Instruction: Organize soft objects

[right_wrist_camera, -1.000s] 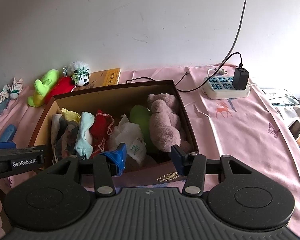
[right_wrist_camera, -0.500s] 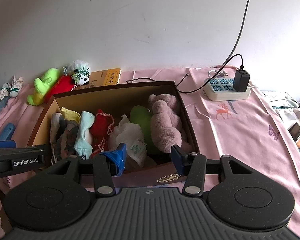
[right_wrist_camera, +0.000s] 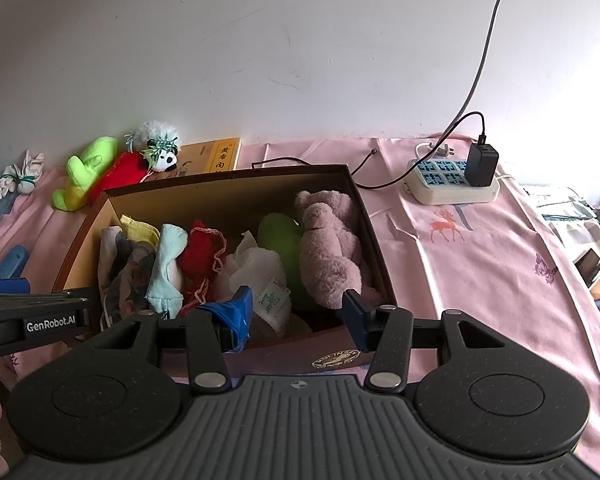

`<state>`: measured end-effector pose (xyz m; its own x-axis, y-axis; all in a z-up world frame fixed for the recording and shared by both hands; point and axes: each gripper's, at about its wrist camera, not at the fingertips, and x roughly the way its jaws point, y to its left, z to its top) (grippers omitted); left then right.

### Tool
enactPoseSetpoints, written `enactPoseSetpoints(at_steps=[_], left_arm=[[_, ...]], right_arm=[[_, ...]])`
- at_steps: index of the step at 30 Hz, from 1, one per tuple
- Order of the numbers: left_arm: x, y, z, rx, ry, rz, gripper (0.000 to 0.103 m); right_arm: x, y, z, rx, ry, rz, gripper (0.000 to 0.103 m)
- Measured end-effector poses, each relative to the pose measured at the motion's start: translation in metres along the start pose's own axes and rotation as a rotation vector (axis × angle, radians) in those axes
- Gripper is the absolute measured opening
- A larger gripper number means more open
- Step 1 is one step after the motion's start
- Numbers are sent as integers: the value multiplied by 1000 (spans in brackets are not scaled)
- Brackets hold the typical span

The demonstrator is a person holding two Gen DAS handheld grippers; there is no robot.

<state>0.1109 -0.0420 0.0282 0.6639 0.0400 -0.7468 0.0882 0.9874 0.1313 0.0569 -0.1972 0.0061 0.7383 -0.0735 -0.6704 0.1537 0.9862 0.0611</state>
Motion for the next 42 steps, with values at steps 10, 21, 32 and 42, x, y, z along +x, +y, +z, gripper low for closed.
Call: enactPoseSetpoints(at_steps=[10, 21, 32, 42], left_arm=[[0, 0, 0, -3, -1, -2, 70], [2, 2, -1, -17, 2, -7, 70], [2, 3, -1, -21, 3, -8, 70], [1, 3, -2, -20, 3, -7, 70]], right_arm=[[-2, 1, 0, -3, -13, 5, 34], [-3, 3, -1, -8, -24, 5, 34], [-3, 3, -2, -11, -25, 4, 35], [-5, 4, -3, -15, -27, 3, 35]])
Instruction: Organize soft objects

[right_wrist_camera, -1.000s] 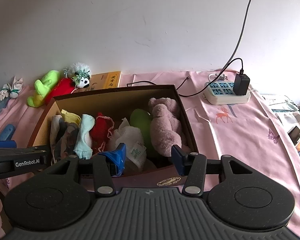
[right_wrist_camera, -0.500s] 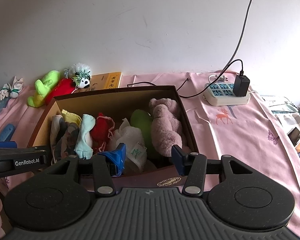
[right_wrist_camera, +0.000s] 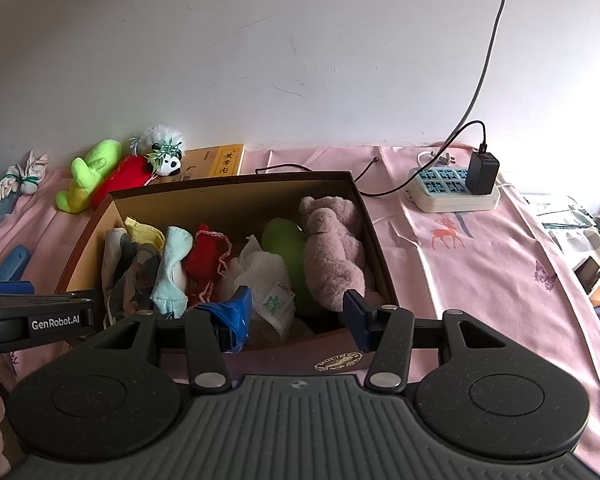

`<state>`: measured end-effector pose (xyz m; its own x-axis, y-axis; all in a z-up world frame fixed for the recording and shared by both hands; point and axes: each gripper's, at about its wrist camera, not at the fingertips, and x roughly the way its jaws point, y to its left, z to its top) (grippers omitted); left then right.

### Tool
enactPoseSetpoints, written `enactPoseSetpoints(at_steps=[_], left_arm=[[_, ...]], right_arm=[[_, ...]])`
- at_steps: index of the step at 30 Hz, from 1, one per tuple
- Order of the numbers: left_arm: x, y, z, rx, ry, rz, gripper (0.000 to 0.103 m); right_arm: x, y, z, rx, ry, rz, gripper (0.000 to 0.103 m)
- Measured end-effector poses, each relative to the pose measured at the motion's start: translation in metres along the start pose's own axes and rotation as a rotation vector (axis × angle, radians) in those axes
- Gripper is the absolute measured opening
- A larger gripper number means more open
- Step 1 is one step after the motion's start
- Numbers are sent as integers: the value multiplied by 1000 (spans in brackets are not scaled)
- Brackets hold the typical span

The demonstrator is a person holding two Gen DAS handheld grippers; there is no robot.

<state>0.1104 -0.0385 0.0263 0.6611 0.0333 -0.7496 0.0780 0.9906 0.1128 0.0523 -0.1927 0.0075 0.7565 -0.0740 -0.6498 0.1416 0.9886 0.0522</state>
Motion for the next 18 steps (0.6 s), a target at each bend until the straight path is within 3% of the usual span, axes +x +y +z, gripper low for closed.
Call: enactPoseSetpoints(at_steps=[18], left_arm=[[-1, 0, -2, 0, 0, 3, 70]], right_arm=[[-1, 2, -1, -9, 2, 2, 35]])
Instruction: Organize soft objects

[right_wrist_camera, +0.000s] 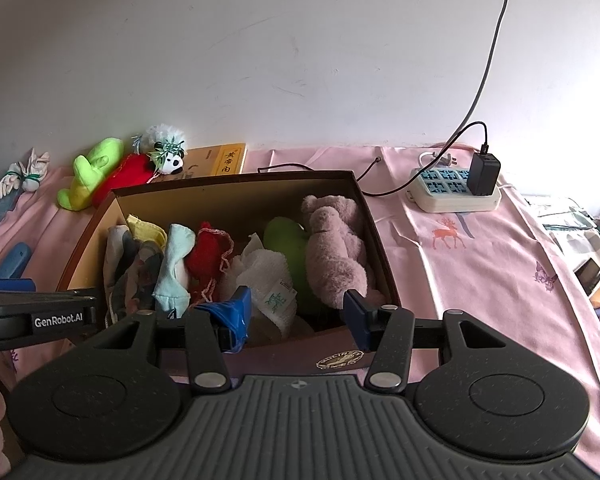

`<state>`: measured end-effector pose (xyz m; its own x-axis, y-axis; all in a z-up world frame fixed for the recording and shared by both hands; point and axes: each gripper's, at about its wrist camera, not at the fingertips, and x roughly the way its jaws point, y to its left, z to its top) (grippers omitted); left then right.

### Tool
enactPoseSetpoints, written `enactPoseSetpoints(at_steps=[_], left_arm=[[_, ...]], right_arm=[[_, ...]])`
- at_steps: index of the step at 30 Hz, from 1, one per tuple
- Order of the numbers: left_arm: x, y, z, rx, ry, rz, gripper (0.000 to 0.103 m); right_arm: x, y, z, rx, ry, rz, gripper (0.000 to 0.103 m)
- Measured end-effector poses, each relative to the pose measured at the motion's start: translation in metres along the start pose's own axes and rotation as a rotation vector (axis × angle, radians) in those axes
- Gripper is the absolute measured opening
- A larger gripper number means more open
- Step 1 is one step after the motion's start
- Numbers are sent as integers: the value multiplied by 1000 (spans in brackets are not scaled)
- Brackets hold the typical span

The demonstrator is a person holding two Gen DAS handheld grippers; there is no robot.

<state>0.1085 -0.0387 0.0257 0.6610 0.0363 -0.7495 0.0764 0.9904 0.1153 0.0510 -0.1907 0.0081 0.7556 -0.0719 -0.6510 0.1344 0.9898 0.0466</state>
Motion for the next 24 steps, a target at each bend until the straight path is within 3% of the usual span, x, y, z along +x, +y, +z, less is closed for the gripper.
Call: enactPoseSetpoints(at_steps=[24], left_arm=[[2, -2, -3, 1, 3, -12, 70]], right_arm=[[14, -7, -3, 38, 83, -1, 36]])
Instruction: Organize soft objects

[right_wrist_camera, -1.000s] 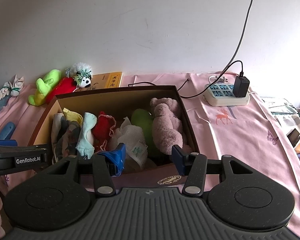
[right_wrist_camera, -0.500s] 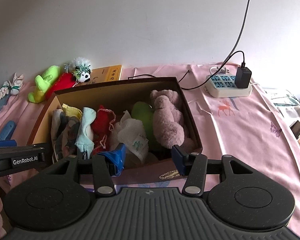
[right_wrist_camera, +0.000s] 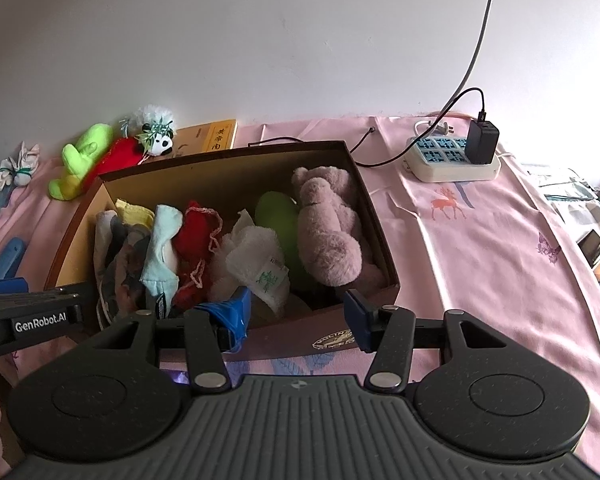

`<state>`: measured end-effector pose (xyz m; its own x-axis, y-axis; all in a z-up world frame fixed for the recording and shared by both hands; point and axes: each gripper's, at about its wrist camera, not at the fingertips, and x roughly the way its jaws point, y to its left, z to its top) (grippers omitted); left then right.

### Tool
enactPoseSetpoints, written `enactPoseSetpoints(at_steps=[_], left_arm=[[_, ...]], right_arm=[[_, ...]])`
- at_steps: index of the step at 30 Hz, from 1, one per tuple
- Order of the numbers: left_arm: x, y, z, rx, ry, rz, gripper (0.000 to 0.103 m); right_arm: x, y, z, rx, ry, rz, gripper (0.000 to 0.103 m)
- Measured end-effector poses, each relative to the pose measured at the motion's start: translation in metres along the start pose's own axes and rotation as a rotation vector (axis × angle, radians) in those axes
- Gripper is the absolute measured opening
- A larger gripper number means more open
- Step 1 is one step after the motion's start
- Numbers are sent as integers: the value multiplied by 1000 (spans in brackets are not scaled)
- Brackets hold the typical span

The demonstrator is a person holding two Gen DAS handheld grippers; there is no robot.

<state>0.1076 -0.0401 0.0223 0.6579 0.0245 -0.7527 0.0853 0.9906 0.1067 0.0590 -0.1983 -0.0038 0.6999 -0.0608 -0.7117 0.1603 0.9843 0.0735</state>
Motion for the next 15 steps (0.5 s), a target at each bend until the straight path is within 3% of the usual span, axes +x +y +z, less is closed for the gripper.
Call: enactPoseSetpoints(at_steps=[15], left_arm=[[-3, -1, -3, 4, -1, -5, 70]], right_arm=[[0, 1, -4, -13, 17, 1, 37]])
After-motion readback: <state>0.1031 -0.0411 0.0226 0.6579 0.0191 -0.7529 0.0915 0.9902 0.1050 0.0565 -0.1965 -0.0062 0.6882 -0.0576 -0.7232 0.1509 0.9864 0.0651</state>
